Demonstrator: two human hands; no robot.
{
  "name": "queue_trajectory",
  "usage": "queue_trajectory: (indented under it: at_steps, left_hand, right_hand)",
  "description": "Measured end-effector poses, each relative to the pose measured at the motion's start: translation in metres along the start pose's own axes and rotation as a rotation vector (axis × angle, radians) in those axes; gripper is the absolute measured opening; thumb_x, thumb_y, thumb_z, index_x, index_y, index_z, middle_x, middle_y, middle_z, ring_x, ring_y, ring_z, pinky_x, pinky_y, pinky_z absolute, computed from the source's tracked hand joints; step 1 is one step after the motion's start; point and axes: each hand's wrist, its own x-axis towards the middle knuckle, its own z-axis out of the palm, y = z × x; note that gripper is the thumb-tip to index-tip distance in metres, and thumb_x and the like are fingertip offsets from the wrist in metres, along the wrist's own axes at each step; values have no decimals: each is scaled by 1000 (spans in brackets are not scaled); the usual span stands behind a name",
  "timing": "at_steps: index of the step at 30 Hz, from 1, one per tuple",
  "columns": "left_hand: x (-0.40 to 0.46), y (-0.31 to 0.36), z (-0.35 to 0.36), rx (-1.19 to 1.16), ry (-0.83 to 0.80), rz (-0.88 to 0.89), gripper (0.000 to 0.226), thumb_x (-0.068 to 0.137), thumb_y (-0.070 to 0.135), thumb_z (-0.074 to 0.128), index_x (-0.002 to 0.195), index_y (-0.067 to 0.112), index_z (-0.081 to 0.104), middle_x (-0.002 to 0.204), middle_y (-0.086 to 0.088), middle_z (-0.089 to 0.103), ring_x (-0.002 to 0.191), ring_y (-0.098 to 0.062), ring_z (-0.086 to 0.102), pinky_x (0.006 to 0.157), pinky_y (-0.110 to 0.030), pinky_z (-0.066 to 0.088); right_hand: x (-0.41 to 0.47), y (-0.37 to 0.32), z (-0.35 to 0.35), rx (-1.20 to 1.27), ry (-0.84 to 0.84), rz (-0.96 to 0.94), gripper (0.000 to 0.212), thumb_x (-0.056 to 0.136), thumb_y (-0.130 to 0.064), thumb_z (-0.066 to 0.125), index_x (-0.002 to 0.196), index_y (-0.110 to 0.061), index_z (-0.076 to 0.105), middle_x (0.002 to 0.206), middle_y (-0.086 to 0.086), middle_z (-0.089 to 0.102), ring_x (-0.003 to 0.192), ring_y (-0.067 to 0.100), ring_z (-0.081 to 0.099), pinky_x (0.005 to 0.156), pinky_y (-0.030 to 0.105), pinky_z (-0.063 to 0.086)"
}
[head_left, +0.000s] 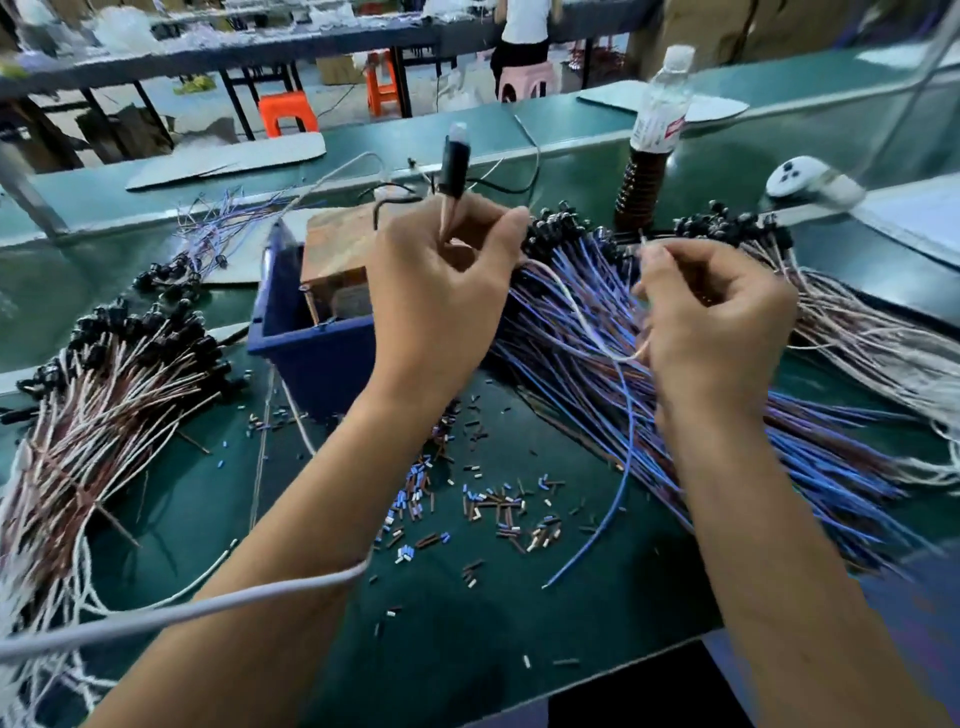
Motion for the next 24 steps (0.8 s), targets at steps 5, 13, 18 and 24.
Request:
queue_trajectory:
  at_steps: [5, 13, 18, 24]
  left_hand:
    - [14, 30, 109, 74, -408, -214, 35, 101, 33, 63, 77, 10, 76, 70, -1, 73, 56, -13, 59, 60, -29, 50]
    - [47, 87, 221, -854, -510, -953, 45, 113, 32, 31, 75, 12, 45, 57, -3, 46, 52, -11, 31, 47, -21, 26]
    - [64, 103, 238, -1099, -395, -954, 30, 111, 12, 36, 84, 8, 49, 72, -8, 50, 59, -13, 40, 49, -18, 37]
    - [70, 87, 249, -1014, -341, -969, 20, 110, 20, 46, 111, 4, 57, 78, -7, 52, 64, -12, 47, 54, -20, 45]
  right_hand:
    - [76, -34, -93, -483, 352, -146, 28, 83, -44, 56, 103, -31, 71, 103, -8, 72, 95, 10, 66, 89, 34, 54]
    - [102, -23, -113, -698, -172, -66, 41, 104, -40, 57, 136, -16, 53, 119, 6, 71, 111, 25, 65, 97, 36, 47]
    - [113, -7, -126, -387, -360, 72, 24, 107, -31, 55, 105, -11, 67, 68, 4, 75, 66, 21, 74, 78, 42, 59]
    - [152, -26, -197, -662, -188, -218, 30, 93, -47, 56, 83, -28, 77, 55, -4, 53, 47, 9, 46, 51, 29, 43]
